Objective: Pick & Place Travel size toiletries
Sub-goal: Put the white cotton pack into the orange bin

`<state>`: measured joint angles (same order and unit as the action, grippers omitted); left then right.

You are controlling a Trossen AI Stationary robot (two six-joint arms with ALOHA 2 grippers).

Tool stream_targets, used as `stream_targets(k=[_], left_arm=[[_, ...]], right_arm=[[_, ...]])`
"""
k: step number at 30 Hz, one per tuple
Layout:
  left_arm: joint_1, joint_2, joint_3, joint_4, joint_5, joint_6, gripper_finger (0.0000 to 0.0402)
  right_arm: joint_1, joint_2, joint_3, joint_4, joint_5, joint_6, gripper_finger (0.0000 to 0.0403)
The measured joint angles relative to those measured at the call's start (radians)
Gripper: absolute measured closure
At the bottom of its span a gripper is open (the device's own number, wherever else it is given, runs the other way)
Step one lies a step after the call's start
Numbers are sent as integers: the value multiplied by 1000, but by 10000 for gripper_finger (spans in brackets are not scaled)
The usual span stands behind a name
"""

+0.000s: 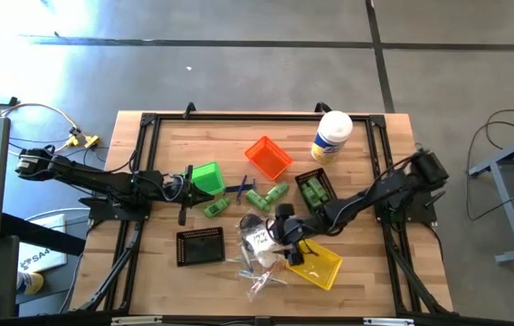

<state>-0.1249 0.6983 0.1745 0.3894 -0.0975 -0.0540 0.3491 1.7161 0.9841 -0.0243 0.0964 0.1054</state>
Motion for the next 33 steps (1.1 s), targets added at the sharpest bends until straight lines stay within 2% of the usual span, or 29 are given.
stream_targets(k=[11, 25, 33], left_arm=[[0, 0, 0, -11, 0, -3, 402], [0, 0, 0, -35, 0, -3, 402], [0, 0, 0, -35, 0, -3, 402]], right_arm=[[-2, 40, -1, 15, -19, 24, 82], [-4, 59, -1, 16, -19, 33, 130], [-5, 59, -1, 16, -19, 33, 187]])
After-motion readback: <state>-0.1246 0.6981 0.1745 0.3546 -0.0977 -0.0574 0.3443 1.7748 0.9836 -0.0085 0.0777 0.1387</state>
